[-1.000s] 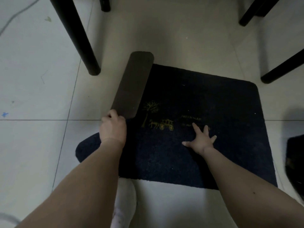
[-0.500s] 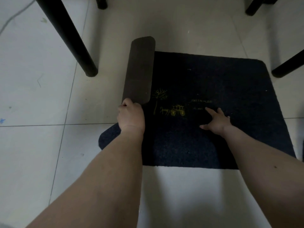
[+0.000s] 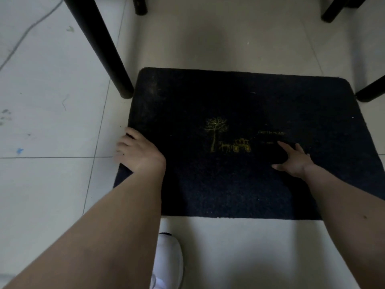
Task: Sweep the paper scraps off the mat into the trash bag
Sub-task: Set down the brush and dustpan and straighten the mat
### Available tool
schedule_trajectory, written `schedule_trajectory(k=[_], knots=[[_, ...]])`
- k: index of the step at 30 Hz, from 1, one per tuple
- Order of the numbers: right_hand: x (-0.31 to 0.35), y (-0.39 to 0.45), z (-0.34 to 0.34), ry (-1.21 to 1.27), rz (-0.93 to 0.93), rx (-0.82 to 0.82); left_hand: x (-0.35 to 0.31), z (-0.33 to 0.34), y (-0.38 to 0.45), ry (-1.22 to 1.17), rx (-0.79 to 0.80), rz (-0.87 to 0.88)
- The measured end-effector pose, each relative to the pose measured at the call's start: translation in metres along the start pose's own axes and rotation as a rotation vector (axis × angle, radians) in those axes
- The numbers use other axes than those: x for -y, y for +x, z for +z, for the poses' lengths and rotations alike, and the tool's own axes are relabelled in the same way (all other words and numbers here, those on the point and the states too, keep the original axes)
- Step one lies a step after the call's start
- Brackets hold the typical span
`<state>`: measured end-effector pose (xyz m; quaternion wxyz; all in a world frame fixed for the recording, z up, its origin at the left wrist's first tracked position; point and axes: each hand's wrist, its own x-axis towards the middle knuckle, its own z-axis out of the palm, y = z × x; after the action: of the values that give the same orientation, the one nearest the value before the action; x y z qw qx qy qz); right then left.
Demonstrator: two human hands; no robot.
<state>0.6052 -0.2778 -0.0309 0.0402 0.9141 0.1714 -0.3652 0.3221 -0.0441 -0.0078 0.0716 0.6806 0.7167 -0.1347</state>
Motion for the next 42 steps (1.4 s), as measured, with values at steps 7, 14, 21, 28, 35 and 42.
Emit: schedule_trajectory(k=[7,14,21,28,35,42], knots=[[0.004,-0.005,-0.001,-0.022,-0.007,0.001,-0.006,0.024,-0.006,0.141,0.463,0.165],[0.003,-0.005,0.001,-0.029,-0.015,-0.019,-0.022,0.049,0.024,0.354,0.626,0.273],[0.007,-0.004,0.004,-0.053,0.002,-0.02,-0.042,0.043,0.021,0.435,0.63,0.394],[0.005,-0.002,0.001,-0.049,-0.007,-0.002,-0.042,0.059,0.031,0.528,0.645,0.432],[0.003,0.002,0.004,-0.063,-0.008,0.004,-0.042,0.061,0.033,0.5,0.644,0.428],[0.004,-0.001,0.011,-0.007,0.024,-0.031,-0.038,0.071,0.039,0.433,0.616,0.423]])
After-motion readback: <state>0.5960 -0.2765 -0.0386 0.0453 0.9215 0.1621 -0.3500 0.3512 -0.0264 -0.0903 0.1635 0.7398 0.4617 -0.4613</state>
